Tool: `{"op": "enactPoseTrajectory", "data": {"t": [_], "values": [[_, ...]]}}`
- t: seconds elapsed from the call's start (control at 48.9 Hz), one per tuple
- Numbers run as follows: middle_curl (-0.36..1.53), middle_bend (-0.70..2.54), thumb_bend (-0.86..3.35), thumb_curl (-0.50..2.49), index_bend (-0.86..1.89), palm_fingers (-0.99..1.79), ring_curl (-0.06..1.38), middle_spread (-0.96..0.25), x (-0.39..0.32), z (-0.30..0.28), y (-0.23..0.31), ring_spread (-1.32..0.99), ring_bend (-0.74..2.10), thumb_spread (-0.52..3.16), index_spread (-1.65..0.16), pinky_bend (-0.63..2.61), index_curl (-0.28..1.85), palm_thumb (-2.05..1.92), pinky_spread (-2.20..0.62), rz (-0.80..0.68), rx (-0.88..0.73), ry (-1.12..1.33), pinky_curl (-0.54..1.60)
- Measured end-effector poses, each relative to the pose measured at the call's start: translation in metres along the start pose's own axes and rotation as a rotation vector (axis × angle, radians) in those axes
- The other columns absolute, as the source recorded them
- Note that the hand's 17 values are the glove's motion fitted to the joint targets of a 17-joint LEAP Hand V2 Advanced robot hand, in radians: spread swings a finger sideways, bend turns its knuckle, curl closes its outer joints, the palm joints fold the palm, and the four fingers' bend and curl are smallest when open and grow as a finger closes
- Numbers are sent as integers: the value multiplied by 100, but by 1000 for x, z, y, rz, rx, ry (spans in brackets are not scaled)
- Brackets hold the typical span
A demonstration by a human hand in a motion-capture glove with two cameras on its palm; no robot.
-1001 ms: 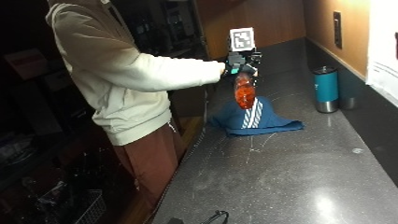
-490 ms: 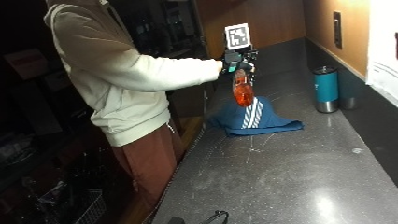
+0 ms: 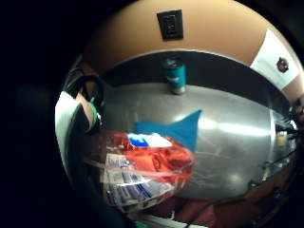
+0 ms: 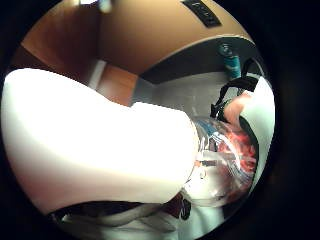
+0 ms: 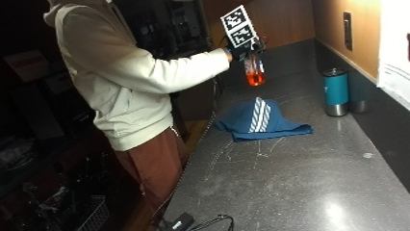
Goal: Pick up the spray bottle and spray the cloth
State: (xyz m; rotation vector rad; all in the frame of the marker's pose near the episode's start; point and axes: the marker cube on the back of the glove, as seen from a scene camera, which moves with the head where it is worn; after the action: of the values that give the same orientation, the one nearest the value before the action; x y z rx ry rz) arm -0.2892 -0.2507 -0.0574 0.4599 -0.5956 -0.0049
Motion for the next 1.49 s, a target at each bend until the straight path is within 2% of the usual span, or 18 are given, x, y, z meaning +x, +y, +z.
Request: {"op": "enactPoseTrajectory", "data": {"t": [0.204, 0.368, 0.429, 0.552, 0.736, 0.858, 0.94, 1.022, 1.083, 1.124, 1.206, 1.369, 1.451, 1.492], "values": [[44, 38, -4, 74, 30, 133, 40, -15, -33, 35, -15, -20, 41, 17, -21, 41, 50, 93, -27, 97, 114, -330, 39], [44, 37, -4, 74, 29, 132, 40, -15, -64, 69, -13, -20, 41, 19, -21, 43, 50, 93, -28, 78, 86, -633, 39], [44, 36, -4, 74, 28, 132, 41, -15, -65, 97, -18, -20, 41, 19, -21, 43, 50, 94, -28, 80, 123, -612, 39], [44, 35, -4, 74, 28, 132, 41, -15, -84, 139, 1, -19, 40, 21, -21, 44, 50, 94, -29, 21, -8, -704, 39], [44, 34, -5, 72, 21, 130, 41, -15, -98, 223, 20, -18, 41, 27, -21, 48, 49, 93, -29, -18, -165, -670, 40], [44, 32, -4, 71, 18, 128, 41, -14, -98, 265, 6, -18, 42, 36, -21, 48, 48, 94, -29, 10, -50, -638, 40], [44, 31, -4, 70, 18, 128, 41, -14, -99, 289, 20, -18, 42, 41, -22, 48, 47, 94, -29, -29, -131, -614, 40], [44, 31, -4, 69, 18, 128, 41, -14, -103, 313, 9, -18, 42, 44, -22, 47, 47, 94, -29, 0, -47, -620, 40], [44, 31, -4, 68, 18, 128, 41, -14, -115, 319, 17, -18, 42, 46, -22, 46, 47, 94, -29, -2, -100, -720, 40], [44, 31, -4, 68, 18, 128, 41, -14, -119, 323, 14, -18, 42, 47, -22, 46, 47, 94, -29, 8, -75, -753, 39], [44, 30, -4, 67, 18, 128, 41, -14, -108, 344, 7, -18, 42, 49, -22, 46, 46, 94, -29, 25, -21, -643, 39], [44, 31, -4, 65, 18, 129, 40, -14, -118, 360, 16, -18, 42, 53, -22, 45, 46, 93, -28, -17, -111, -663, 39], [44, 32, -4, 63, 18, 130, 40, -14, -119, 372, -4, -18, 42, 58, -22, 44, 46, 92, -28, 30, 6, -649, 39], [44, 32, -4, 62, 19, 130, 40, -14, -109, 377, 0, -18, 43, 60, -22, 43, 46, 91, -28, 19, -28, -587, 39]]}}
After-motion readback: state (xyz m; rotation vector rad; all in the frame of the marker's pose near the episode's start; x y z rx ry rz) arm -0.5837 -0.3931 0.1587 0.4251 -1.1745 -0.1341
